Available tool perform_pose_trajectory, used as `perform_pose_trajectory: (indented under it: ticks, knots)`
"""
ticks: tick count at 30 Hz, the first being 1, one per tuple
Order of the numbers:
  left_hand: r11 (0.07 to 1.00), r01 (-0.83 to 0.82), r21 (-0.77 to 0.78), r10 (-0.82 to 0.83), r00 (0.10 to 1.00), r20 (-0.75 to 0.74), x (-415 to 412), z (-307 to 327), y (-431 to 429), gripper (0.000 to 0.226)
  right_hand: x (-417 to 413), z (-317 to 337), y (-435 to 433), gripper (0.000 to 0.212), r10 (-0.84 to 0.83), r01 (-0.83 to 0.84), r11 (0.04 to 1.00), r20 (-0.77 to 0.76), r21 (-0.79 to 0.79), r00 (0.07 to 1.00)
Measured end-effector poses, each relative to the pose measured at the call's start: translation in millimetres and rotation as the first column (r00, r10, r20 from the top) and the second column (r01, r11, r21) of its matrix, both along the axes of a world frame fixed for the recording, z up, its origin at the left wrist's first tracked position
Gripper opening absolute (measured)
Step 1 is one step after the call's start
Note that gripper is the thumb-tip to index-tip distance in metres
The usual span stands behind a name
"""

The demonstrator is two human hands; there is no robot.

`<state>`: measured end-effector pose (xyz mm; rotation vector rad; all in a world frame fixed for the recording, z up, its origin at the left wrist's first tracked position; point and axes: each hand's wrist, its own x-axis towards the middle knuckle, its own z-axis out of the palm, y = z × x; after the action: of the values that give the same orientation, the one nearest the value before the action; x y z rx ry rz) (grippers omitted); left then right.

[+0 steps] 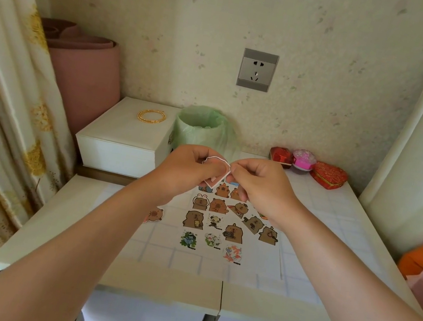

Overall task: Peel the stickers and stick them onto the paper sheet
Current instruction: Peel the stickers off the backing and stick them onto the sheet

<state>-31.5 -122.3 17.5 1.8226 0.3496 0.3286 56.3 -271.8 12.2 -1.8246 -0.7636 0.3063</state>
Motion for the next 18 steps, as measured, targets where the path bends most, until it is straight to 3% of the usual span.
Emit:
perform_pose_trajectory:
  ticks: [3, 6, 7, 11, 18]
  knots:
    - [0.998, -0.058, 0.016, 0.057, 0.998, 0.032, 2.3, -5.2, -2.4, 0.016, -0.7, 0.3, 0.0, 0.022, -0.026, 0.026, 1.000, 0.005, 0.017, 1.000]
    - [0.908, -0.285, 0.306, 0.243, 0.955, 0.169, 2.8, -11.7, -7.0, 0.027, 0.9, -1.7, 0.9, 0.022, -0.067, 0.065, 0.997, 0.042, 0.034, 0.997]
    - [0.887, -0.320, 0.333, 0.254, 0.940, 0.226, 1.7, -11.3, -8.6, 0.025, 1.6, -2.9, 1.1, 0.023, -0.075, 0.073, 0.997, 0.071, 0.028, 0.995]
    - [0.963, -0.162, 0.216, 0.129, 0.979, 0.159, 2.5, -9.6, -11.1, 0.007, 2.1, -6.0, 2.6, 0.023, -0.106, 0.101, 0.994, 0.186, 0.034, 0.977]
    - [0.989, -0.144, 0.025, 0.142, 0.988, 0.053, 2.7, -6.4, -14.9, 0.008, 0.9, -7.3, 3.3, 0.020, -0.137, 0.162, 0.986, 0.377, -0.036, 0.916]
